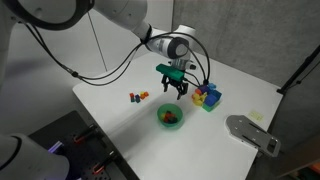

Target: Lift the blue small cube on the top most left from the table and put it in the green bowl

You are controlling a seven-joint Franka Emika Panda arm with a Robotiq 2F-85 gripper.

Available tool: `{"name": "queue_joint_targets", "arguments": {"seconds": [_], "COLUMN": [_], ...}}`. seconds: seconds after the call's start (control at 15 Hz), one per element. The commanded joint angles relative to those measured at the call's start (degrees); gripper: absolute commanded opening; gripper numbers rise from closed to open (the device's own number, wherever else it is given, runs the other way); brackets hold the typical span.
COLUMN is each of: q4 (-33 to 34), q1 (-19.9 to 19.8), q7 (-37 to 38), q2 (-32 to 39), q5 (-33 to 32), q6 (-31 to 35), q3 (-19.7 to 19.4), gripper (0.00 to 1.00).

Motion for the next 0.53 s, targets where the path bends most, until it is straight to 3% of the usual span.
{"name": "queue_joint_targets", "arguments": {"seconds": [0.0, 0.47], "q4": [-5.70, -13.77], "q1": [-0.31, 0.95], "q7": [-1.72, -0.06], "q2": [-8.48, -23.94], "q5": [0.89, 0.45], "q6": [-2.75, -6.71], "q3": [0.24, 0.04], "gripper": [1.00, 1.00]}}
